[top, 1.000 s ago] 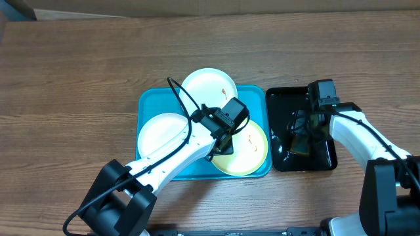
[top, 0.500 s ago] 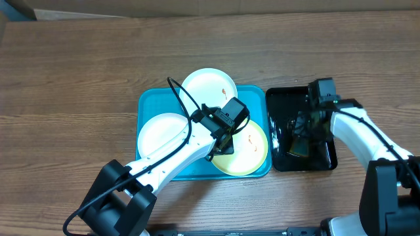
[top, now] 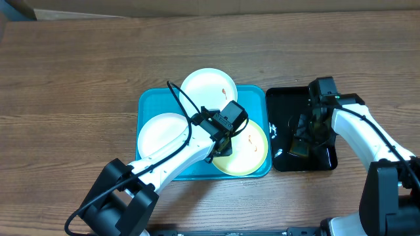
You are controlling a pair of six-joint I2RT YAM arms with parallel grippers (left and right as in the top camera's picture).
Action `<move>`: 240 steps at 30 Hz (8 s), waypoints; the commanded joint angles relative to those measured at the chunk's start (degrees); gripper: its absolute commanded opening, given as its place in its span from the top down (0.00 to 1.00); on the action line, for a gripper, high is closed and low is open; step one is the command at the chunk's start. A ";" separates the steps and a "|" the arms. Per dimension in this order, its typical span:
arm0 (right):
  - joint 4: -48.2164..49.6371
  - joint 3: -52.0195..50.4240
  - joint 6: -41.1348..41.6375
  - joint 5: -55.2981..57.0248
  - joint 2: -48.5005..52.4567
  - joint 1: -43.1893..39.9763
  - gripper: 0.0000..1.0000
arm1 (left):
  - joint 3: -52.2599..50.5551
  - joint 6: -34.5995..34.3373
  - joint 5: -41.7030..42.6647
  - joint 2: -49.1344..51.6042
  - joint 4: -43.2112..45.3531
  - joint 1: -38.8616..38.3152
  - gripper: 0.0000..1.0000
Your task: Clean dirty plates on tray and stack at the side
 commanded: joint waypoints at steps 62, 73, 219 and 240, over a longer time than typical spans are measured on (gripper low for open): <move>4.26 -2.82 0.09 -2.60 0.17 0.15 0.38 | -0.85 9.33 12.57 5.14 6.82 6.71 0.59; 10.03 -7.39 0.07 -2.62 0.15 0.15 0.84 | -0.85 9.35 12.55 5.14 6.80 6.71 0.62; 20.00 -4.96 -19.50 -20.70 8.57 26.38 0.96 | 1.38 11.50 8.31 5.31 0.13 7.98 0.96; -9.55 21.38 -25.73 -29.49 8.41 8.66 0.96 | 1.38 11.52 8.28 5.31 0.11 7.98 0.95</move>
